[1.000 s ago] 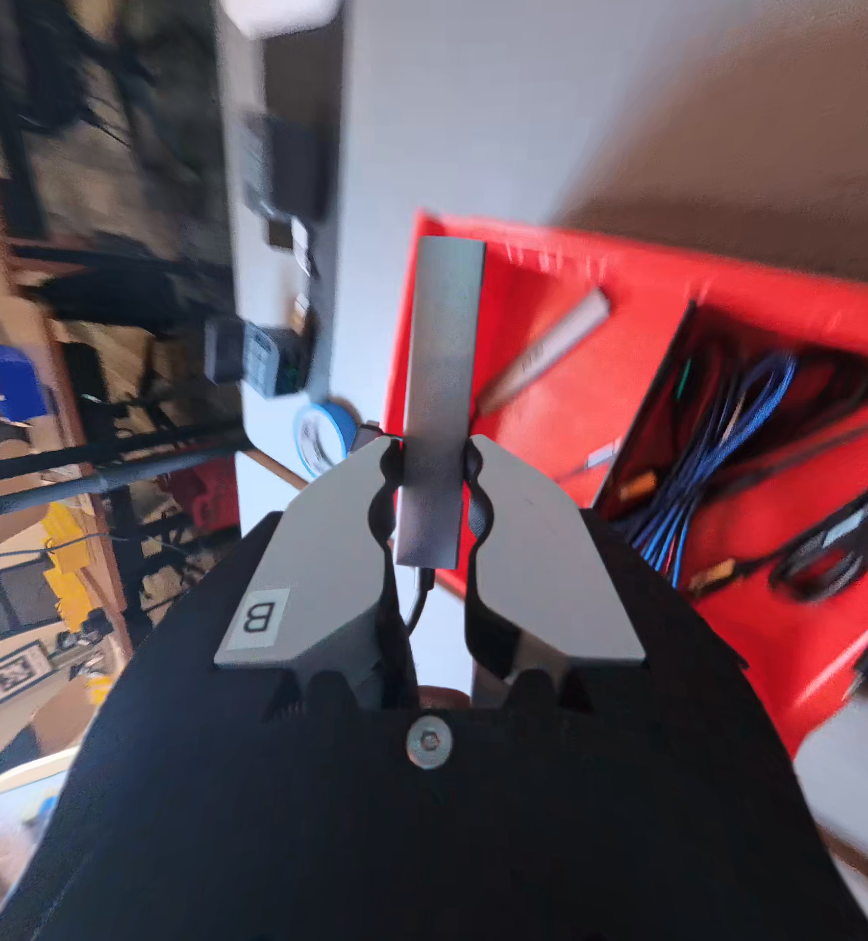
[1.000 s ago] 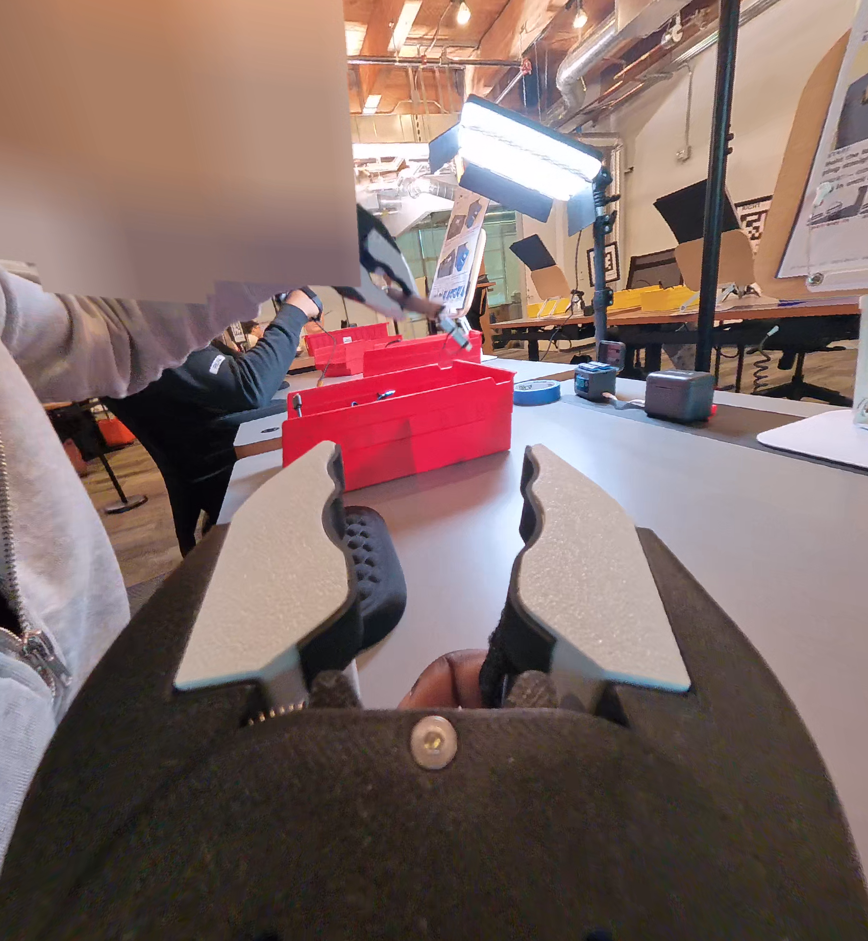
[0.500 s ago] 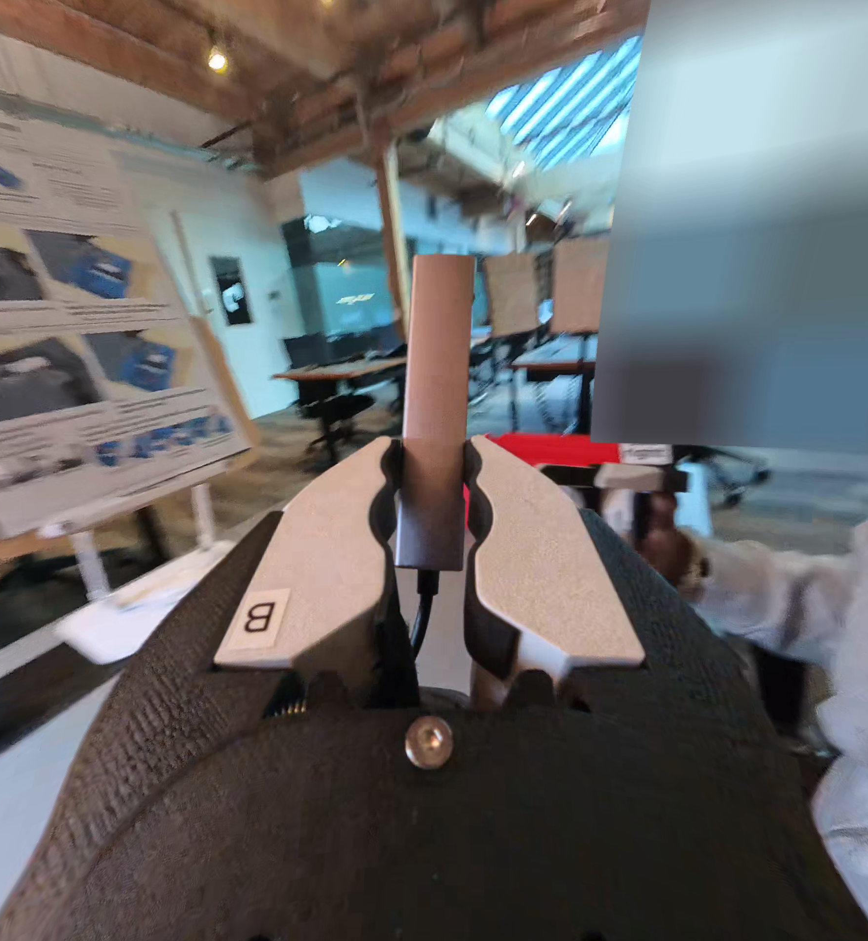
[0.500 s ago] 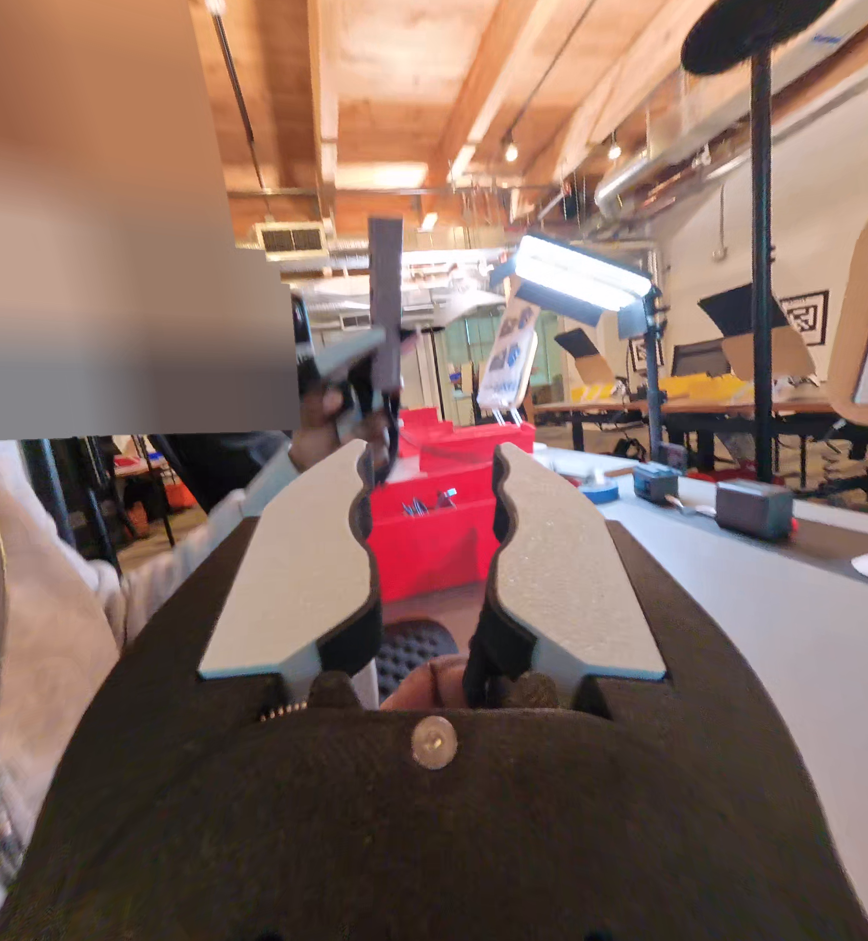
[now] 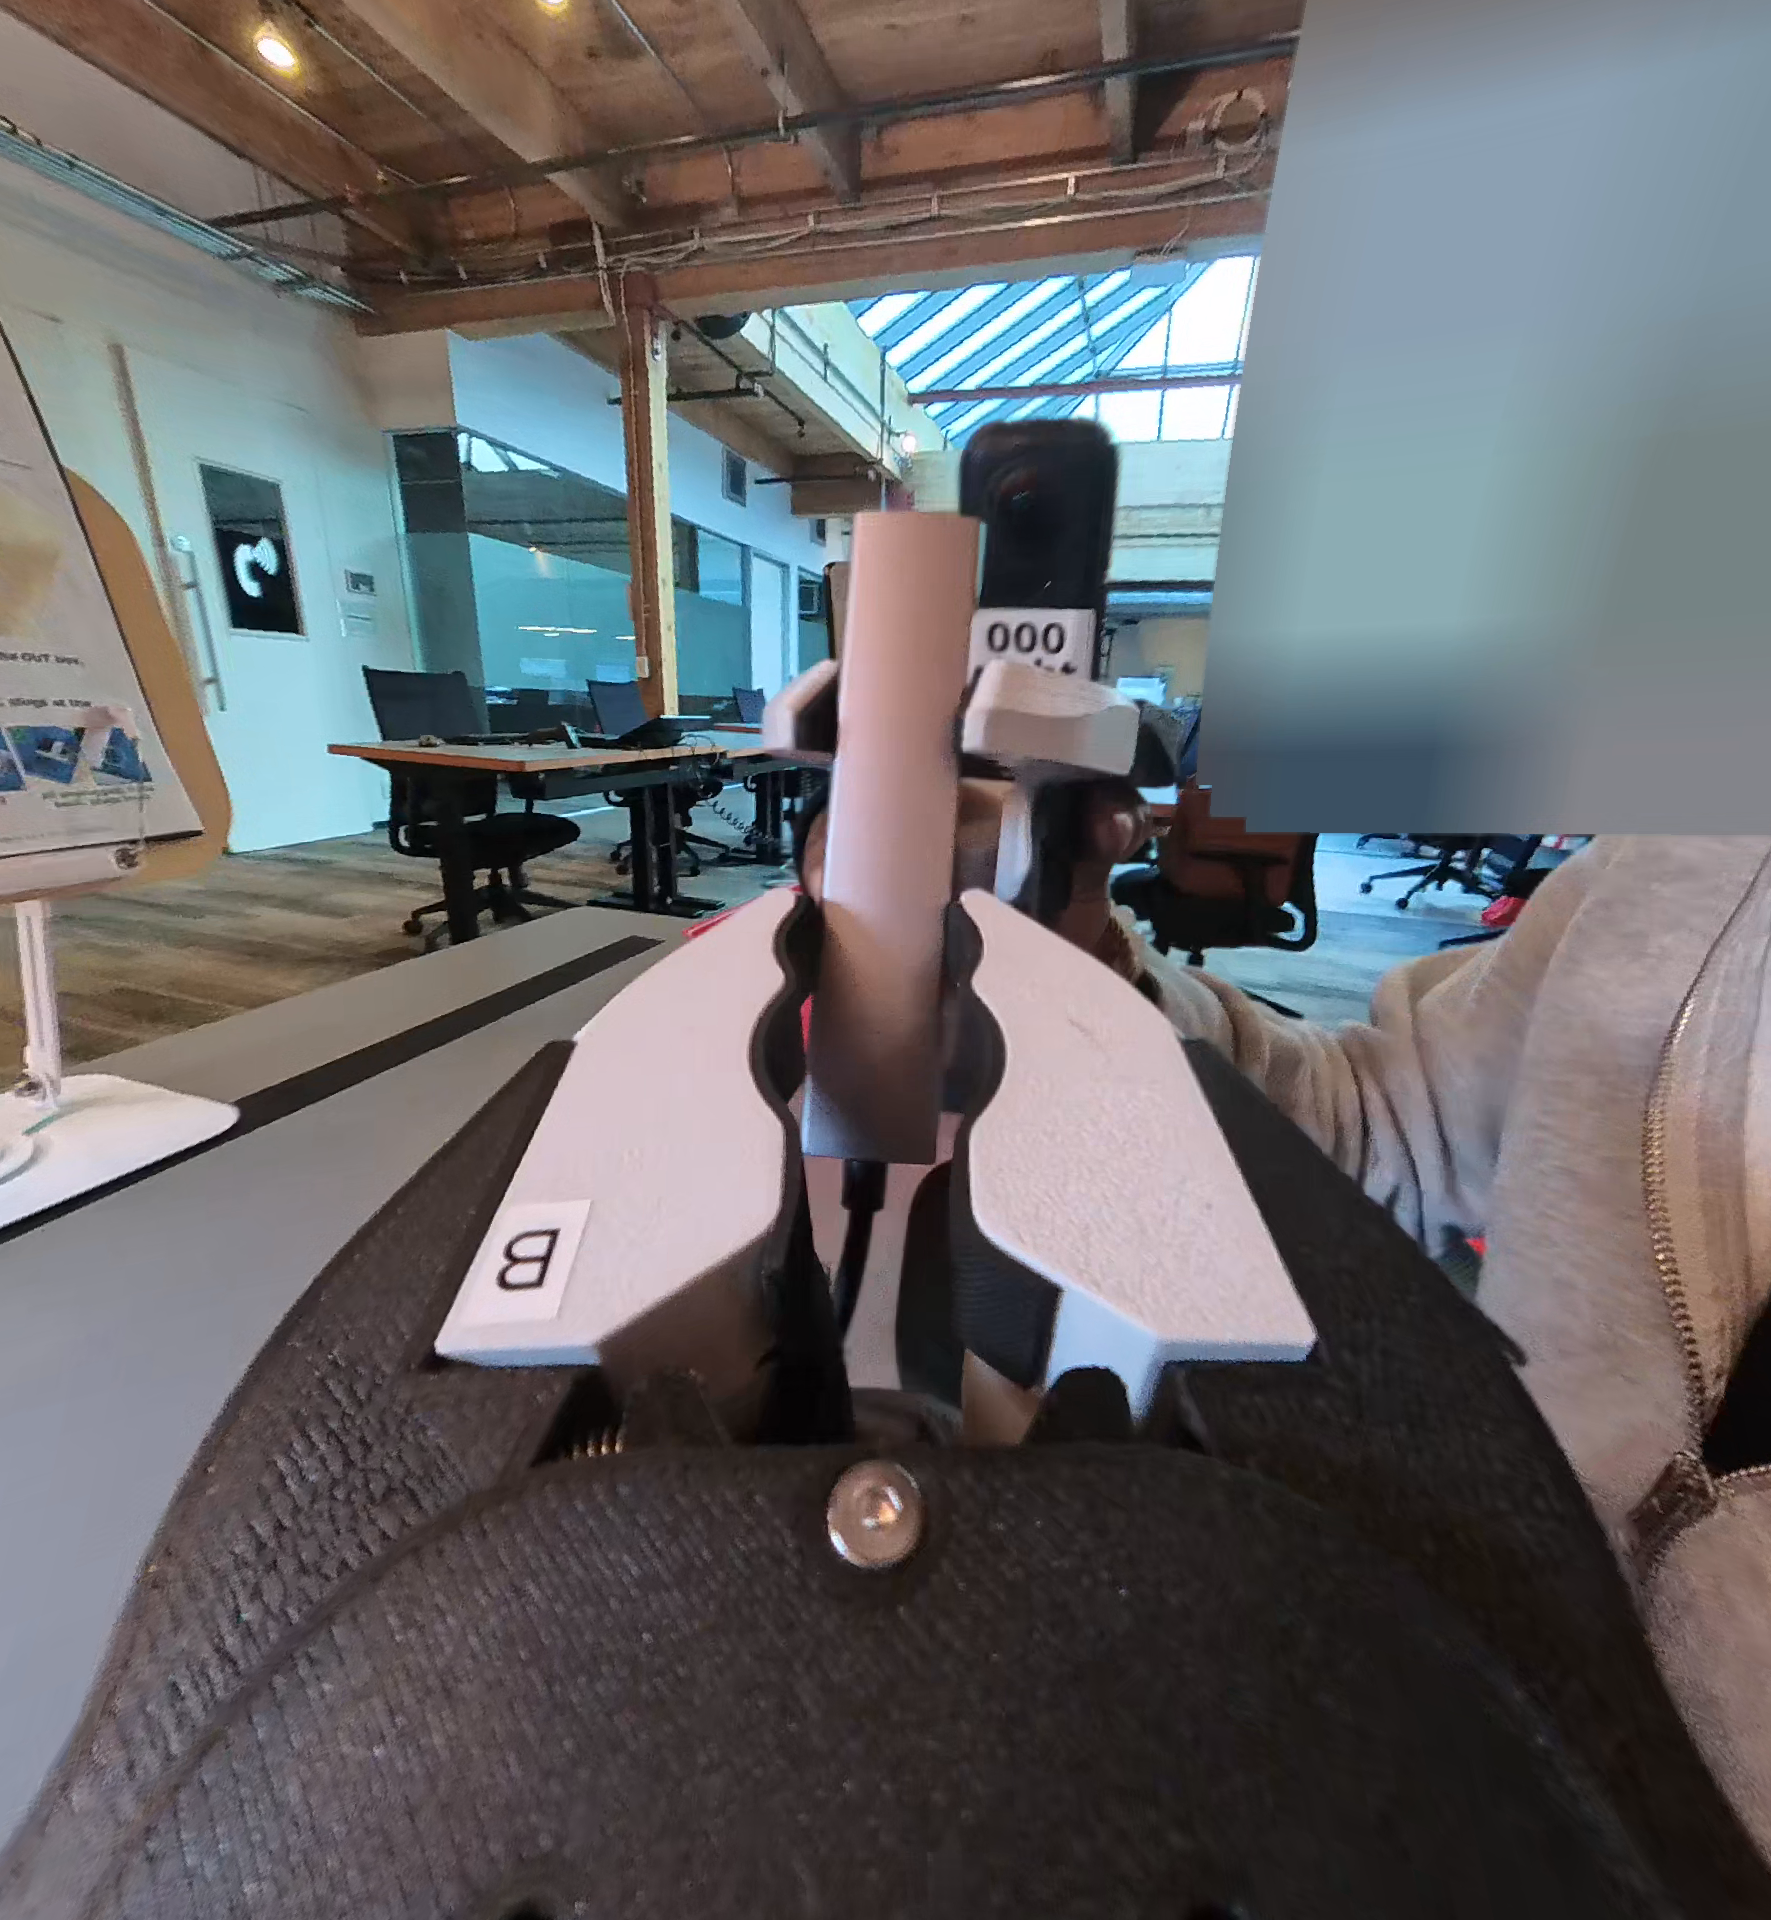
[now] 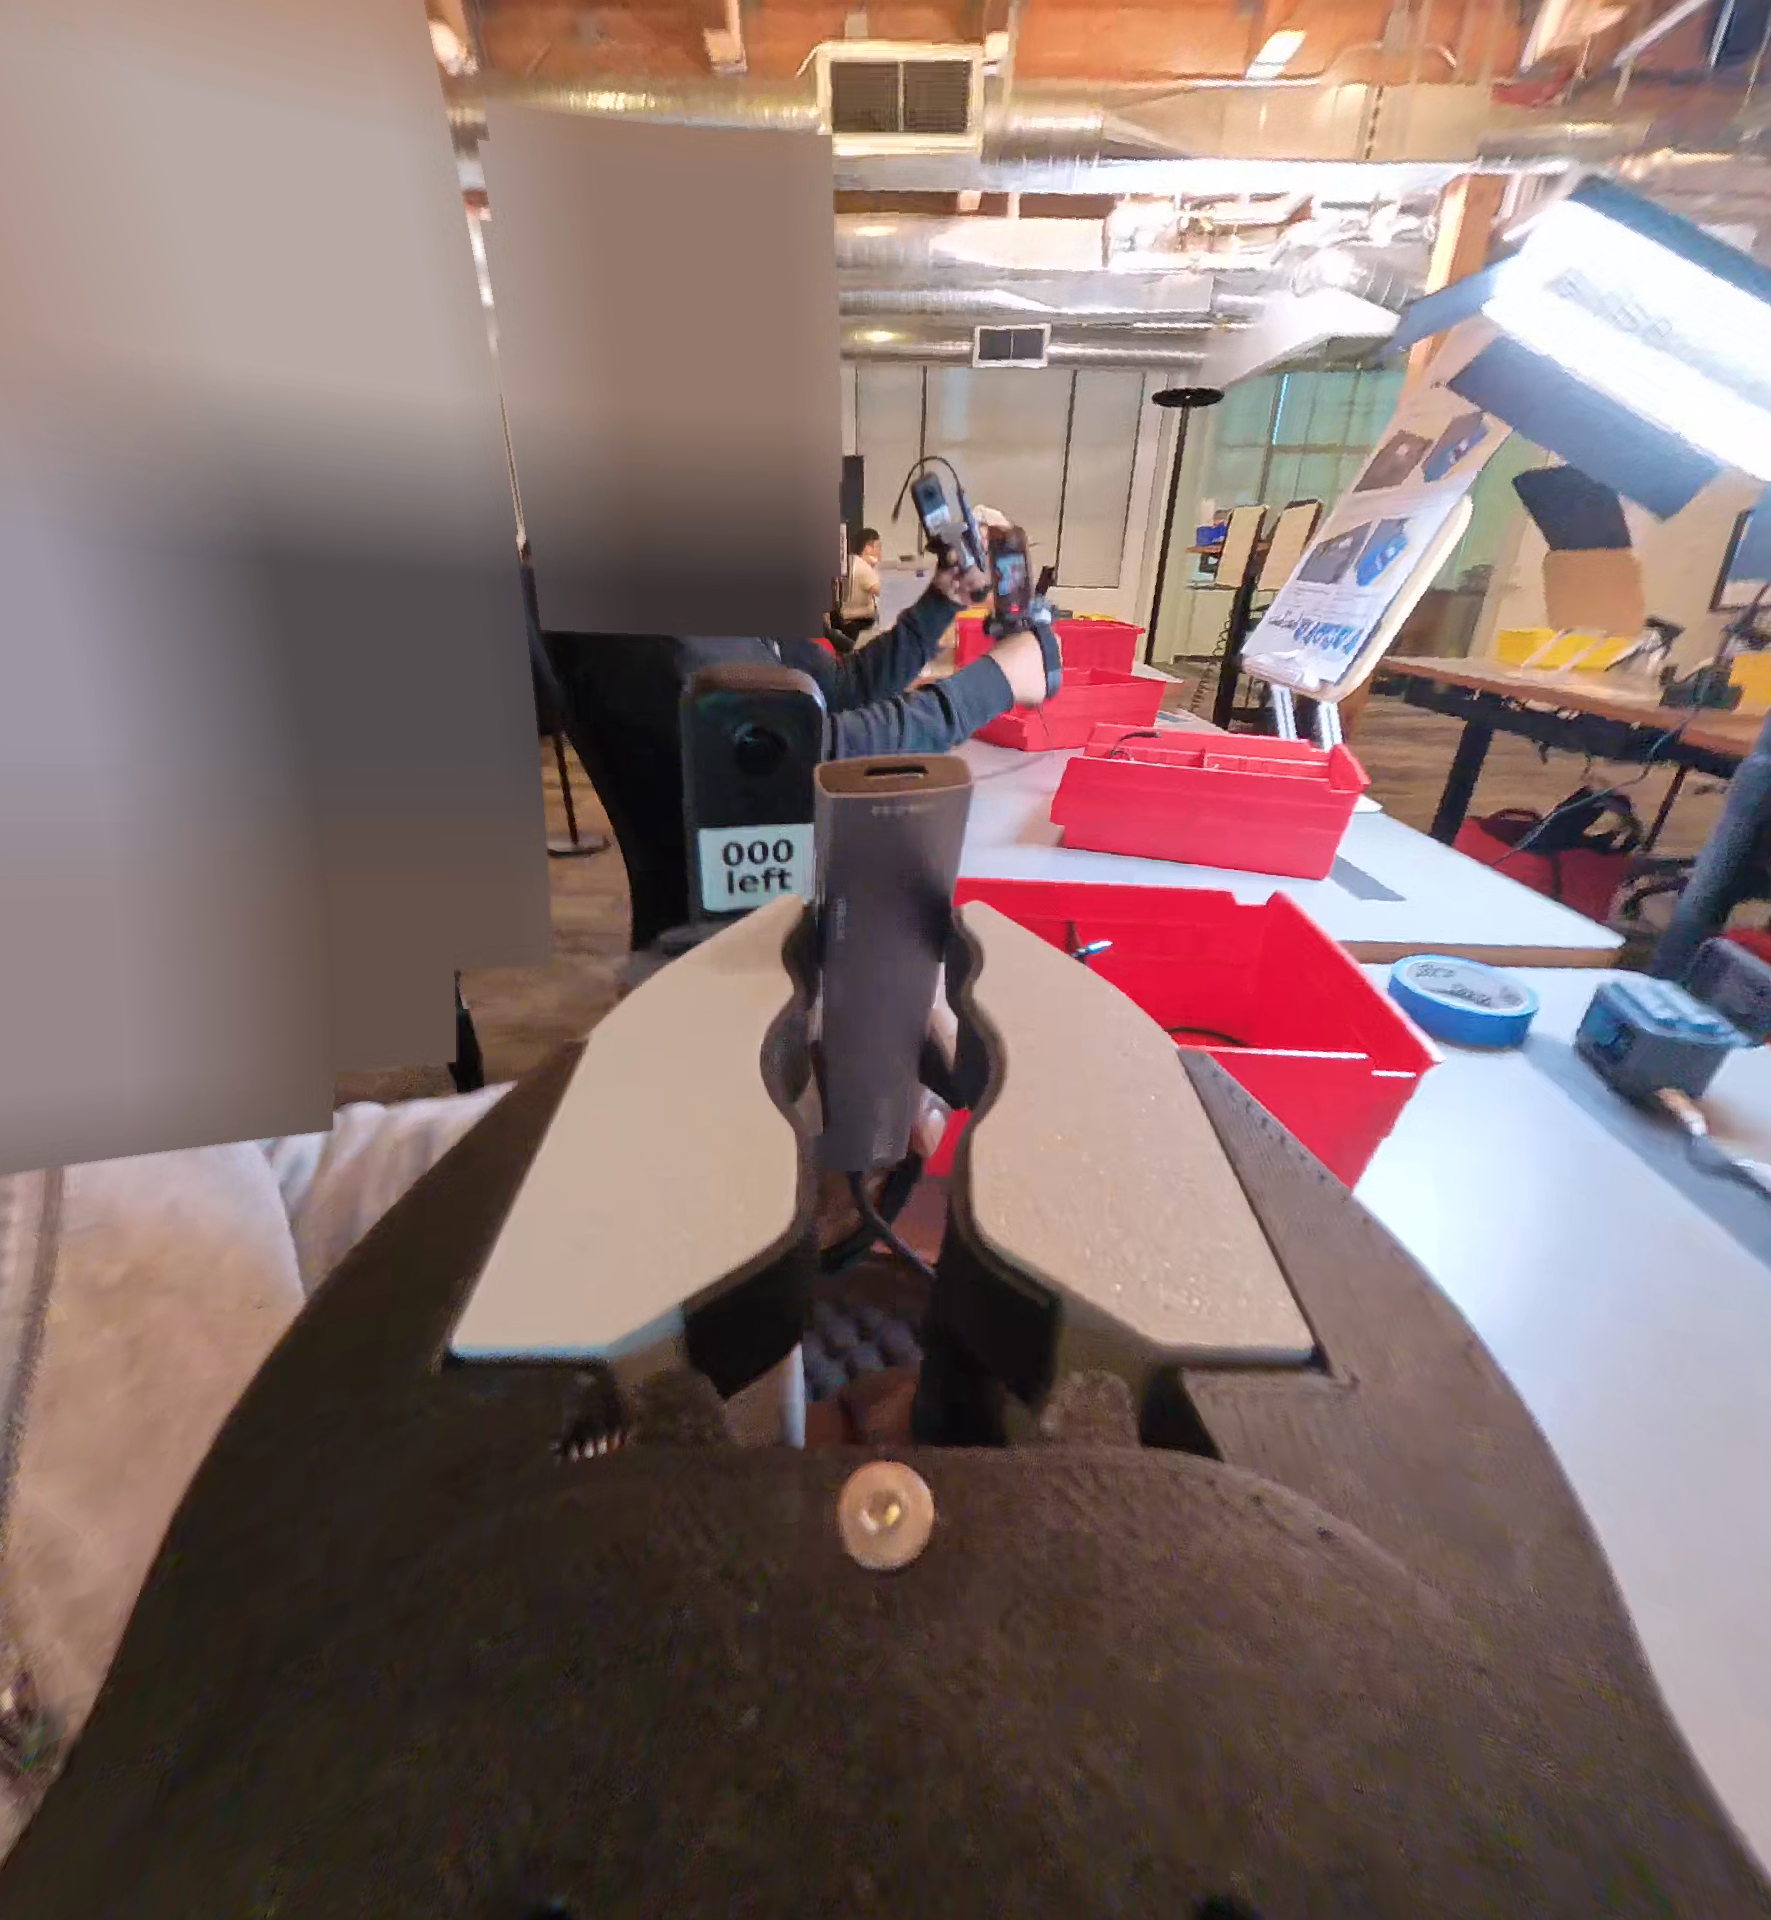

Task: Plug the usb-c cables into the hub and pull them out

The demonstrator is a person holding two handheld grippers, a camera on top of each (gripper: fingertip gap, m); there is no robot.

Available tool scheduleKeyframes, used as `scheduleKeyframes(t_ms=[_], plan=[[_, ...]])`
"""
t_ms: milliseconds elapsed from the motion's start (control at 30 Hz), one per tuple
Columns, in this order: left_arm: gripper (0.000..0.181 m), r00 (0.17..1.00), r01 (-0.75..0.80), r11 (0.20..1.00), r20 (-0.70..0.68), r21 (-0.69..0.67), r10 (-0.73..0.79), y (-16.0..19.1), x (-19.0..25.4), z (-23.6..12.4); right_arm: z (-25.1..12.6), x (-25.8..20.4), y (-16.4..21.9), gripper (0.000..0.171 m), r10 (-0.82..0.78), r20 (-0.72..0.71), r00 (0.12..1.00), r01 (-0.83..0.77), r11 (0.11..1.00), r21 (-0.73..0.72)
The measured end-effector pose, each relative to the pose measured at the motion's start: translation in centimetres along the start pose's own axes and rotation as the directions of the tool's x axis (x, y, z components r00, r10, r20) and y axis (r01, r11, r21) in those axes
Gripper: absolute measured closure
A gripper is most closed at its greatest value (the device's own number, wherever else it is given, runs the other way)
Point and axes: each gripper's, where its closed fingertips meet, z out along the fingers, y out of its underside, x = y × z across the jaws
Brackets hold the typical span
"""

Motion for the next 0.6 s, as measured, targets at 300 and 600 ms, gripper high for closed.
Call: scheduleKeyframes(t_ms=[300, 600], plan=[[0.129, 0.961, -0.182, 0.976, 0.189, -0.123, 0.203, 1.6, -0.4, -5.1, -6.6, -0.4, 5.4, 0.149, -0.517, 0.292, 0.804, 0.591, 0.644, -0.486], [0.132, 0.948, -0.116, 0.983, 0.281, -0.140, 0.152, 2.6, 0.1, -9.0, -15.4, -1.3, 18.4, 0.148, -0.378, 0.625, 0.682, 0.714, 0.160, -0.682]])
